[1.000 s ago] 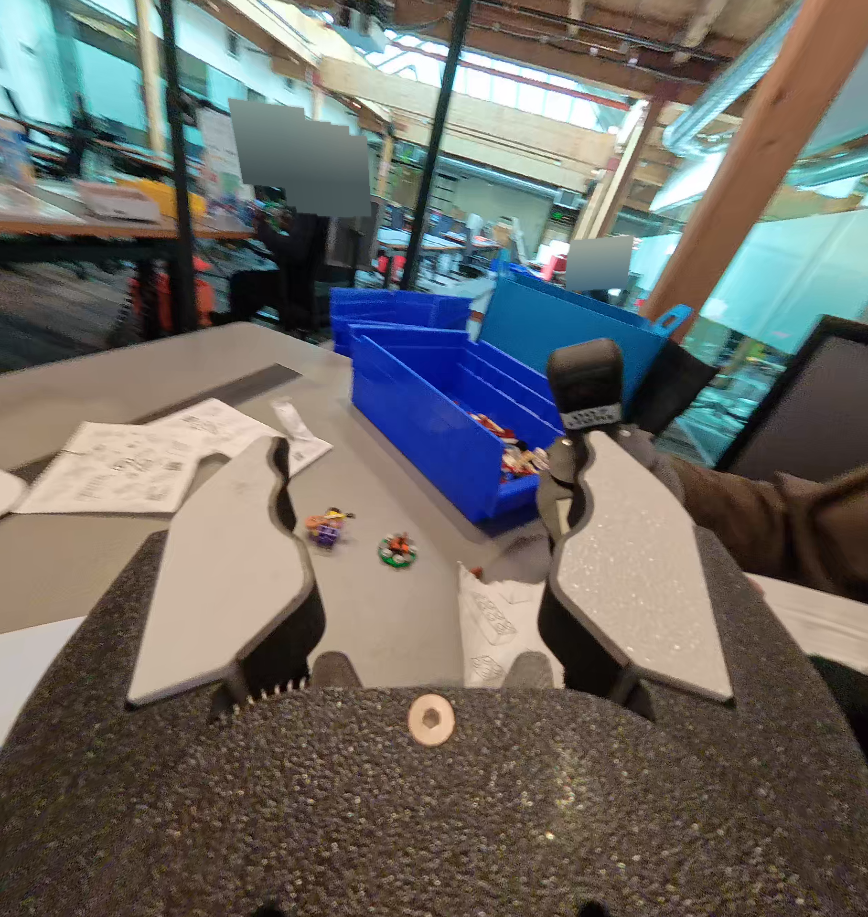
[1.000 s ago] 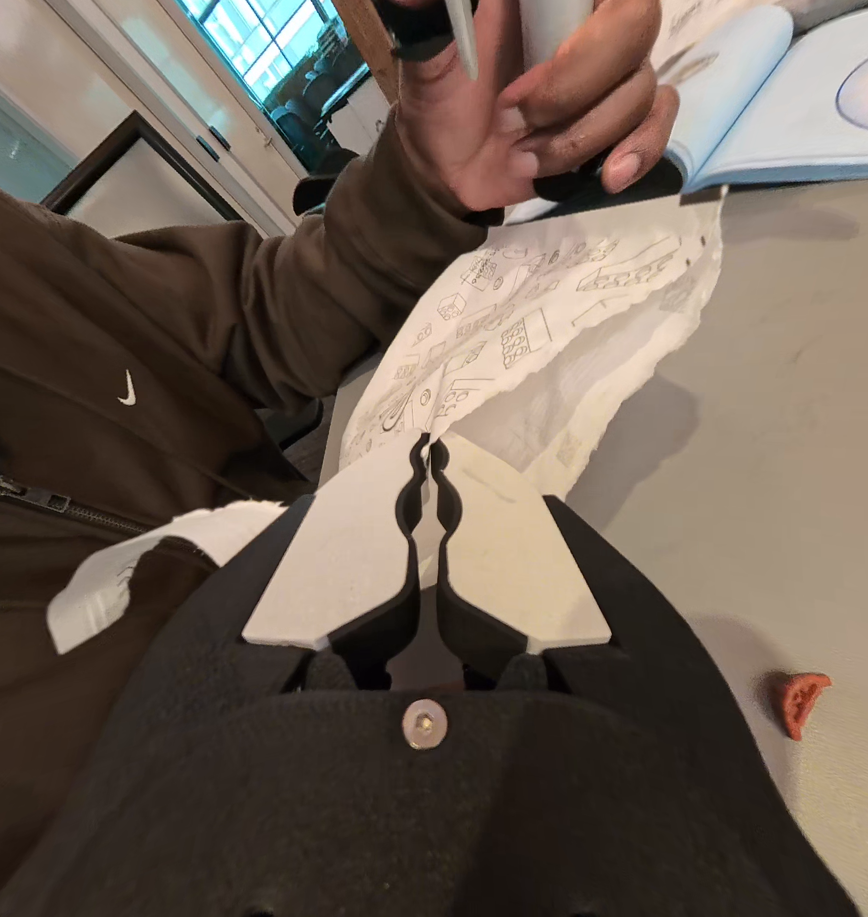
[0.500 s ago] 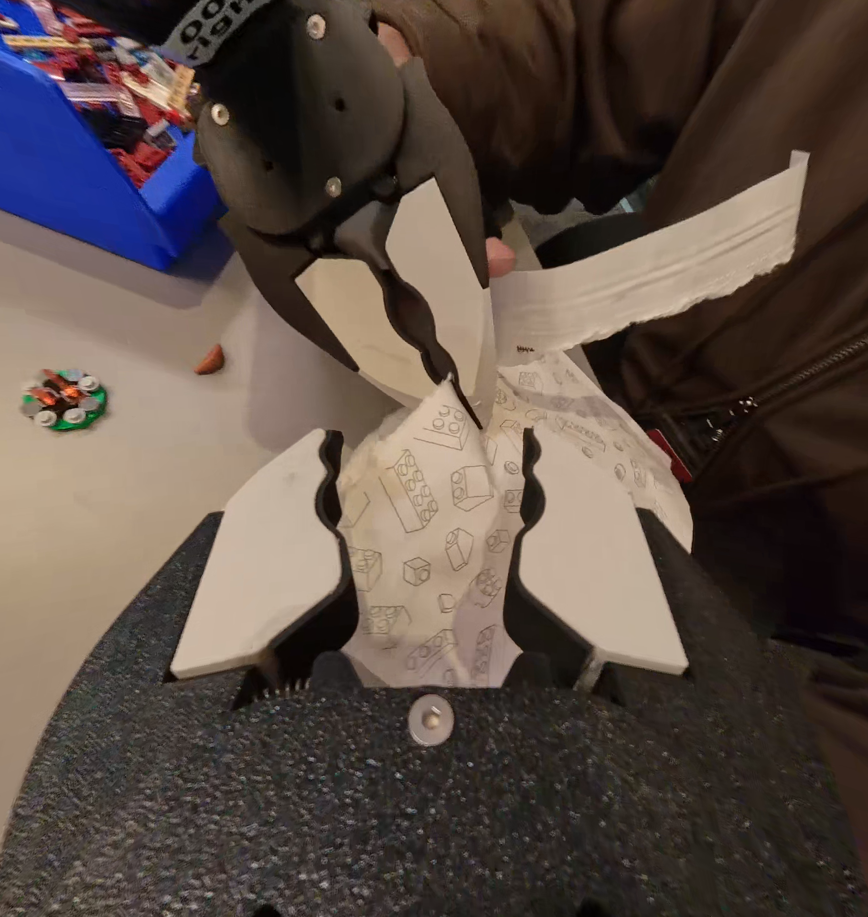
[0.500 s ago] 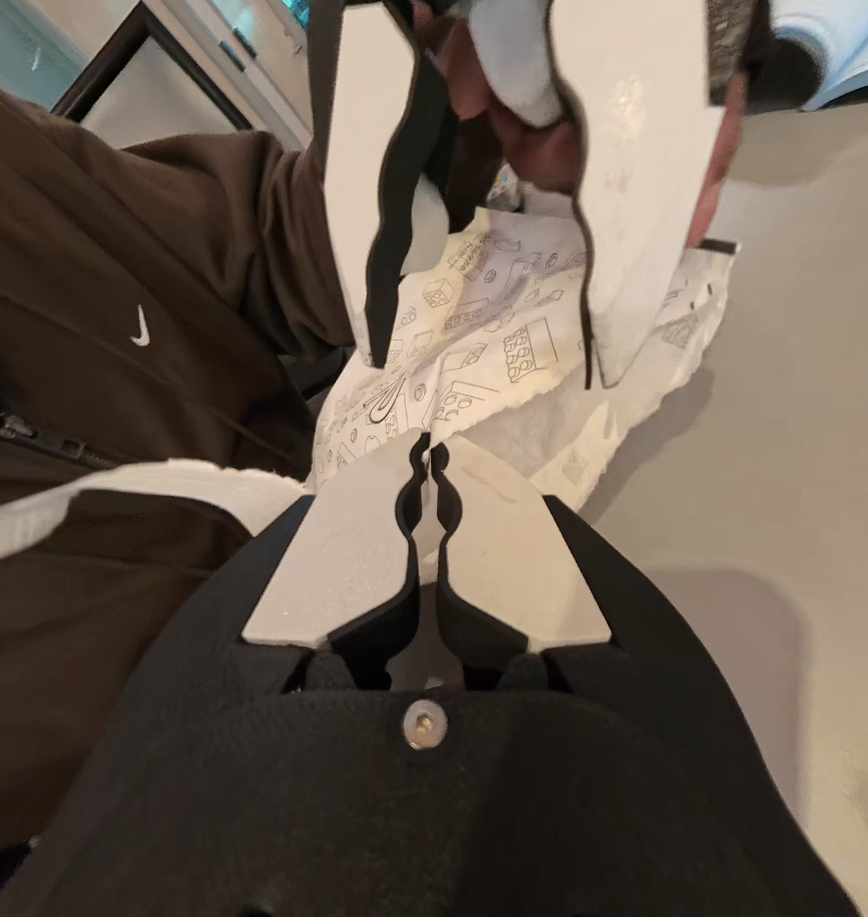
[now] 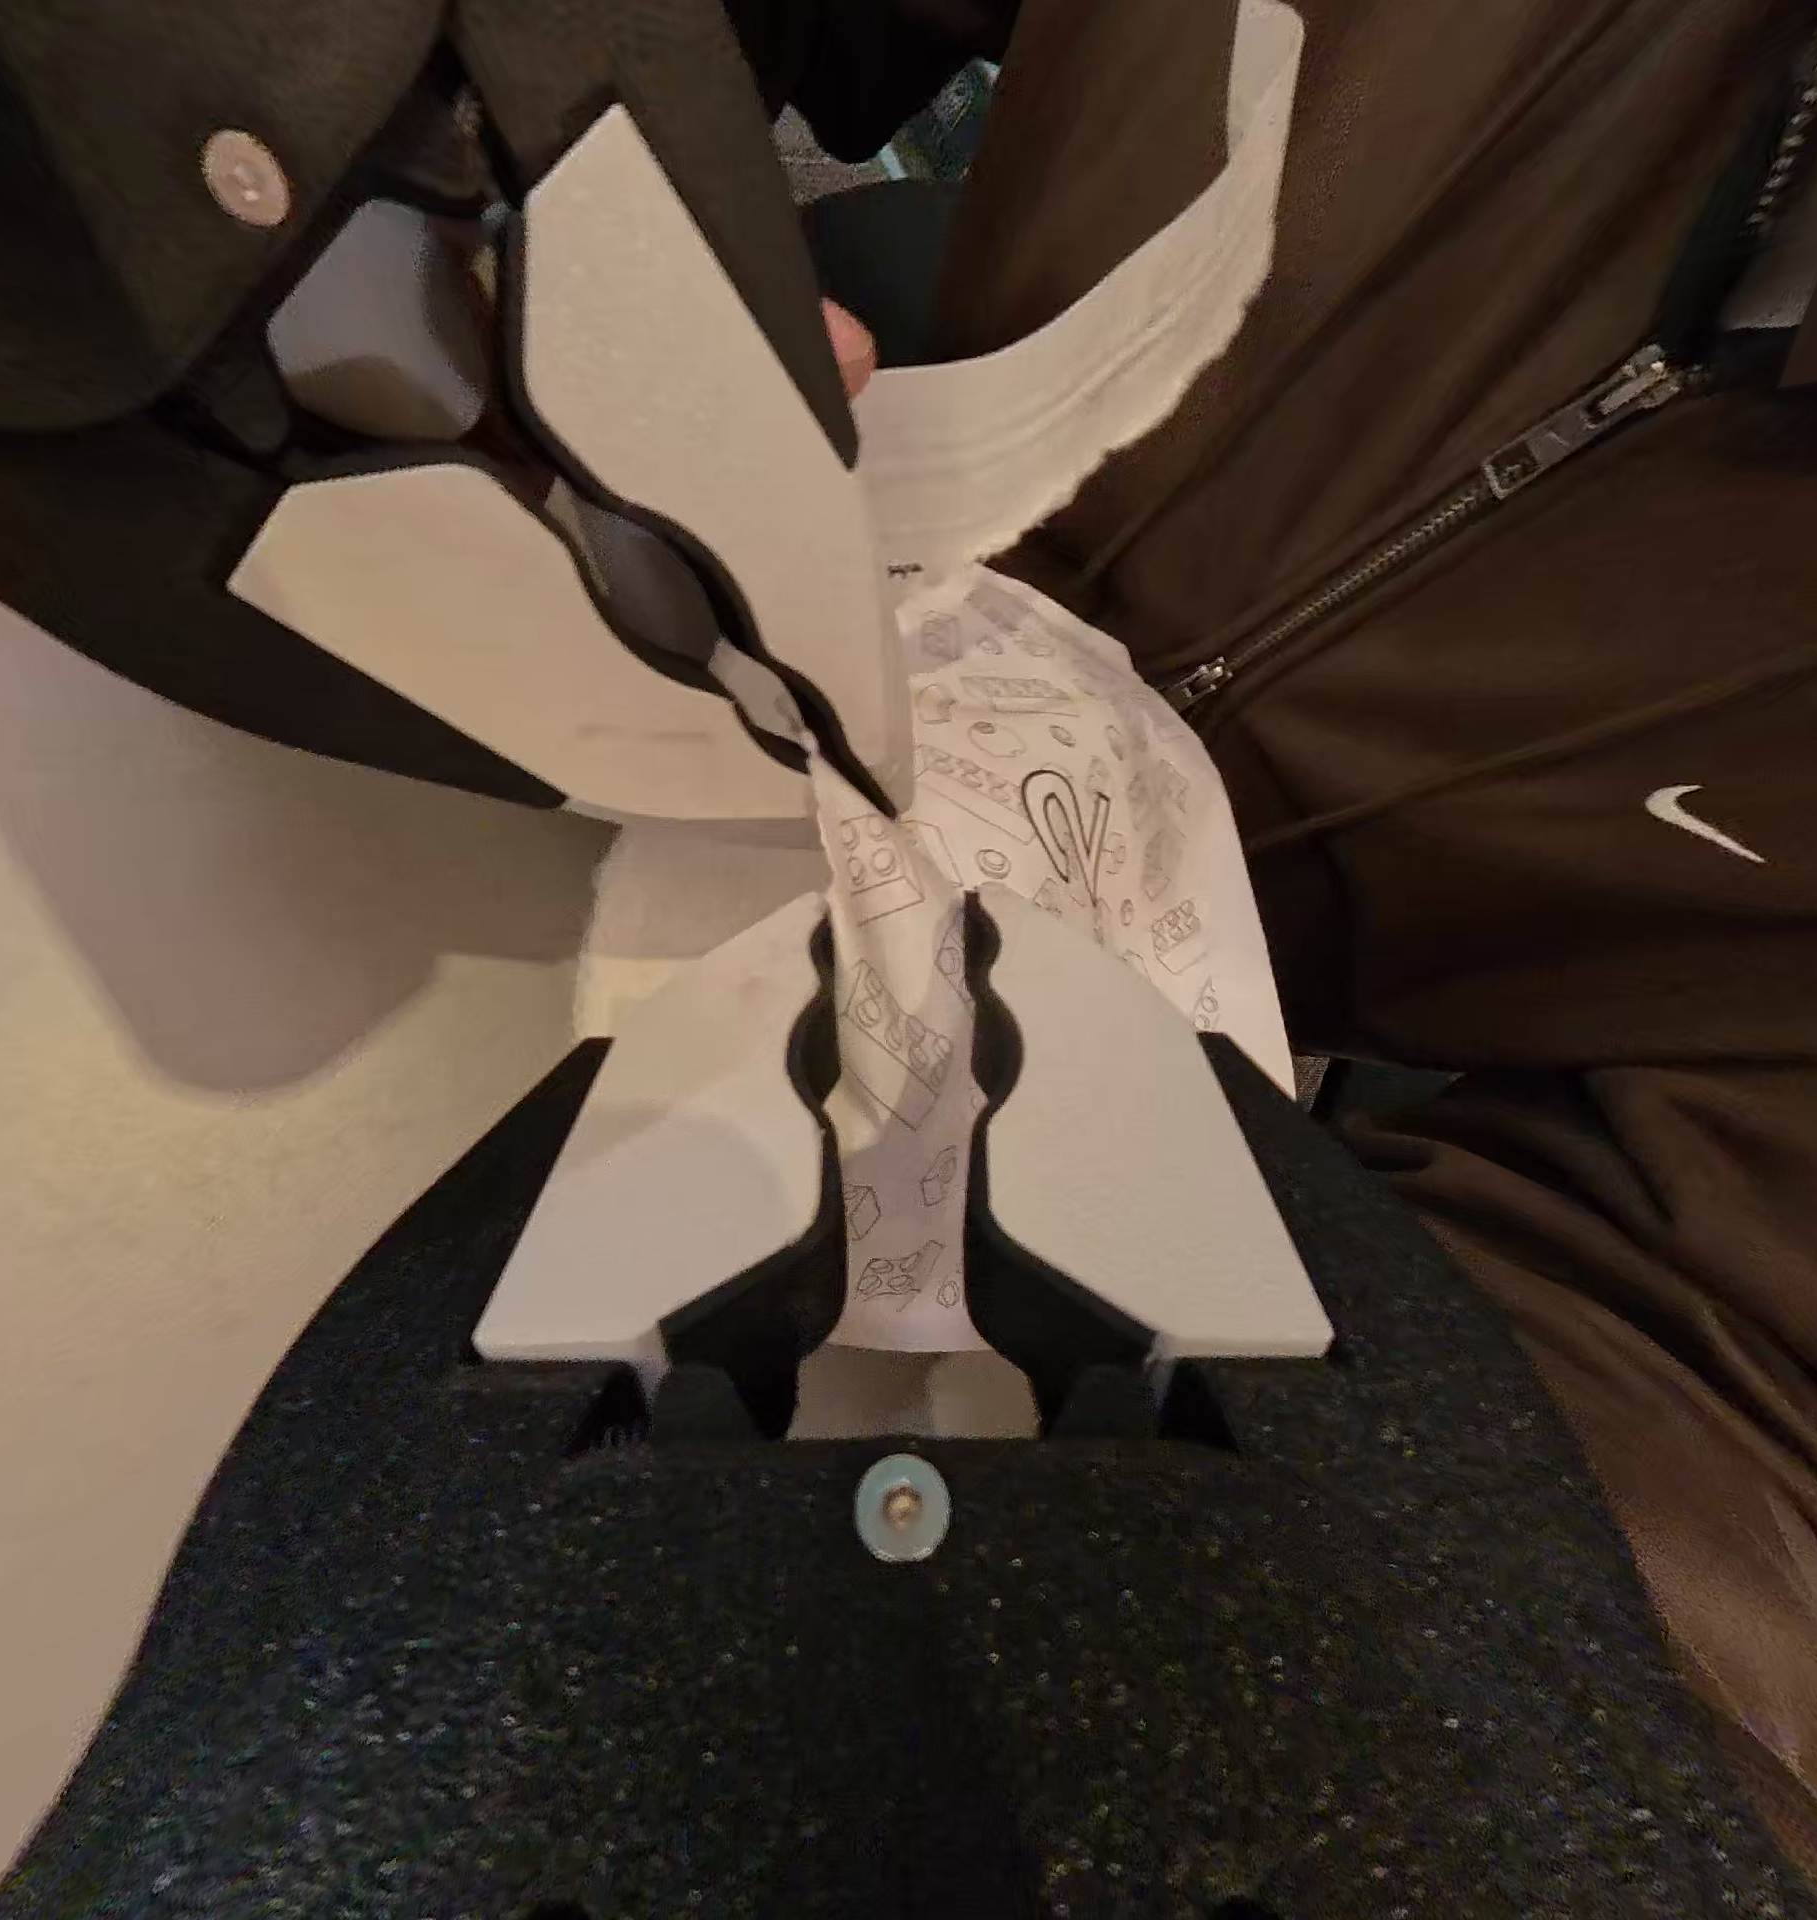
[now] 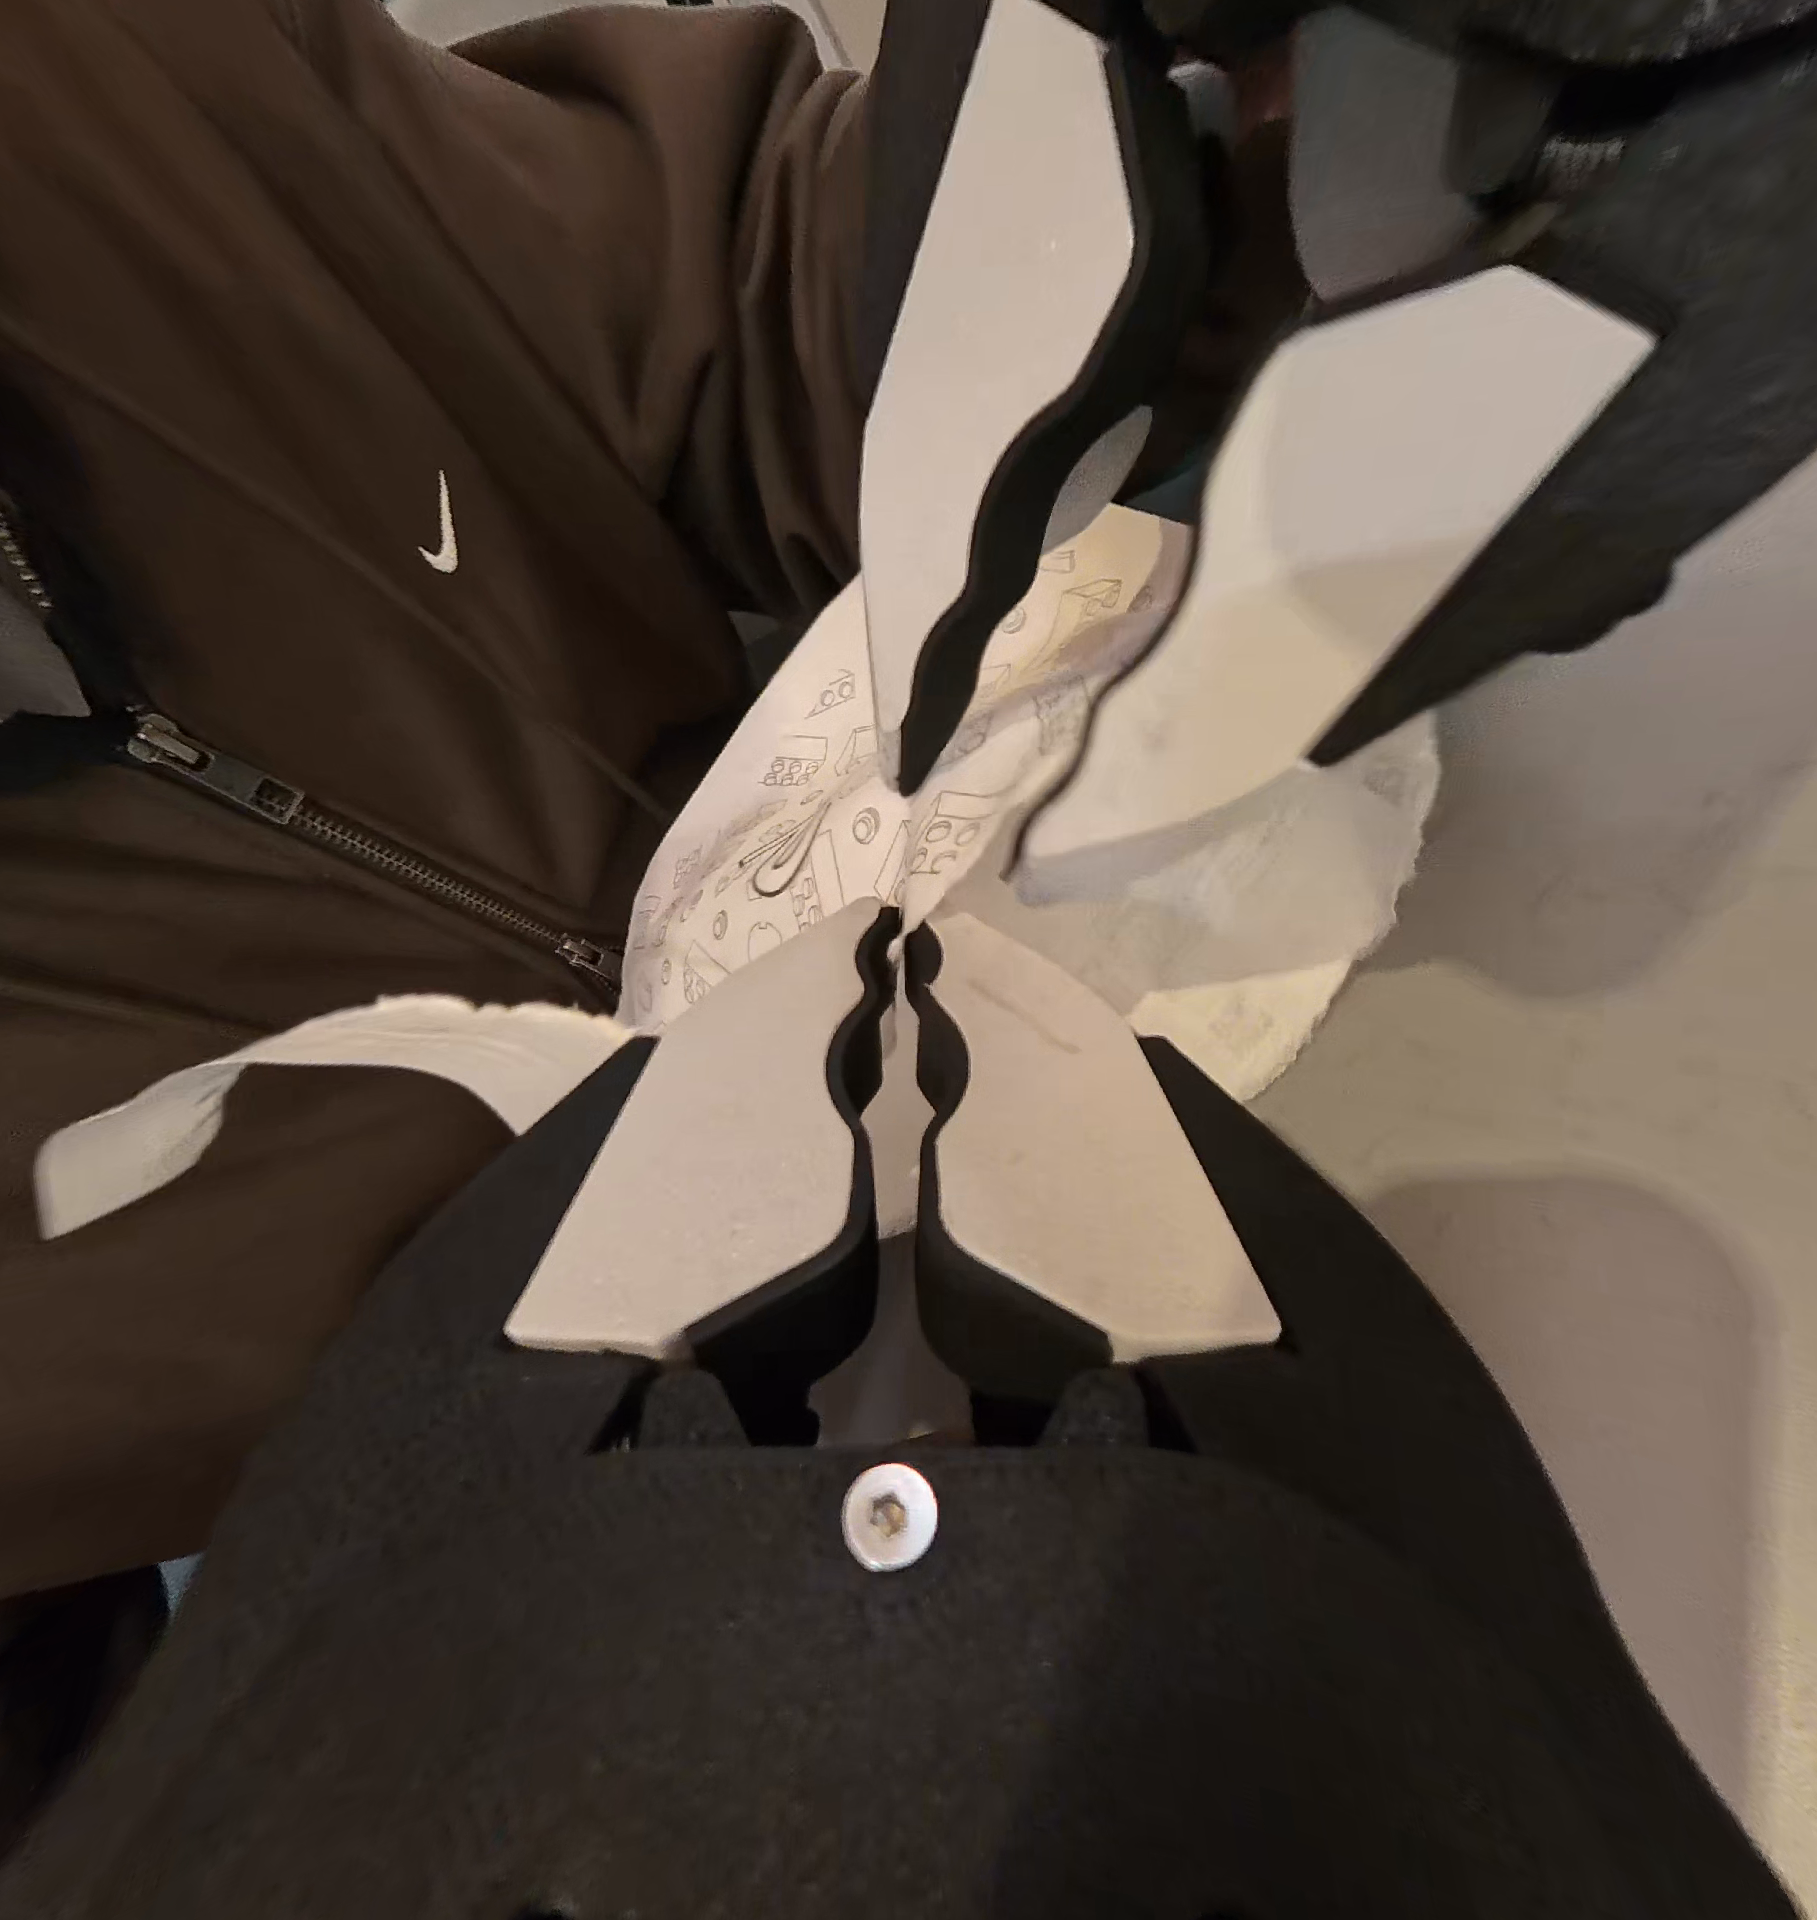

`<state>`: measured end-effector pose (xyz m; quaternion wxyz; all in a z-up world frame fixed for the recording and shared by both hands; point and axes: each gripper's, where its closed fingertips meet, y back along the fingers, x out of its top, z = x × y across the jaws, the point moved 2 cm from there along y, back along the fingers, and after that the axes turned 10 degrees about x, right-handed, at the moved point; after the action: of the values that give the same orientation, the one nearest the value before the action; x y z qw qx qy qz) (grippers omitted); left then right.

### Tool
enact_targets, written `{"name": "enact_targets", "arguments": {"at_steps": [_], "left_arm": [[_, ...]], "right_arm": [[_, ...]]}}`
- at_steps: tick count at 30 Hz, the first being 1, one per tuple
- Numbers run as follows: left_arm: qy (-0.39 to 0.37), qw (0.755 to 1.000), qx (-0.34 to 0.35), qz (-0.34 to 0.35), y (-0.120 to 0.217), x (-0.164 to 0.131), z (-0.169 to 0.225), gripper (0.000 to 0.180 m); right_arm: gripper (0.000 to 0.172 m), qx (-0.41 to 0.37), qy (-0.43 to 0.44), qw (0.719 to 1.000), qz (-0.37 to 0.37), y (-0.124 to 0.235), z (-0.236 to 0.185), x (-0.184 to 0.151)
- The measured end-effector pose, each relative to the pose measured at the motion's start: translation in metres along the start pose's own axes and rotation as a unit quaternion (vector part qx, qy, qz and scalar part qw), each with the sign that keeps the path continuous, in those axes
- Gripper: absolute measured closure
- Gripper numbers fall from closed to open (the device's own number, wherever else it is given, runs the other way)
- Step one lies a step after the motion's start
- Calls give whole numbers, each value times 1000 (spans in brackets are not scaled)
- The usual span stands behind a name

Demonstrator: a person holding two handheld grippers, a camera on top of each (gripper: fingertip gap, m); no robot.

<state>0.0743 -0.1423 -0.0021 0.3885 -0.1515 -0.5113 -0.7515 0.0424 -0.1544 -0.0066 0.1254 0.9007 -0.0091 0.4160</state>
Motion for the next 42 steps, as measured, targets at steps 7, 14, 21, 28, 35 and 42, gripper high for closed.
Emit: {"name": "enact_targets", "arguments": {"at_steps": [7,14,21,28,35,42], "left_arm": [[-26,999,-33,22,3,5,17,176],[-52,998,-8,29,8,13,29,178],[-61,996,62,-3,10,17,35,179],[-80,994,79,-5,8,27,51,180],[-96,994,37,25,9,36,76,180],[-107,992,44,47,24,38,85,180]], "right_arm": [[156,-14,7,999,37,19,-6,10],[145,-73,-82,990,85,43,22,10],[143,-80,-163,983,15,27,23,5],[167,-63,-218,964,-142,2,3,-11],[172,-161,-211,938,-222,17,16,-18],[172,-257,-134,920,-262,34,22,10]]}}
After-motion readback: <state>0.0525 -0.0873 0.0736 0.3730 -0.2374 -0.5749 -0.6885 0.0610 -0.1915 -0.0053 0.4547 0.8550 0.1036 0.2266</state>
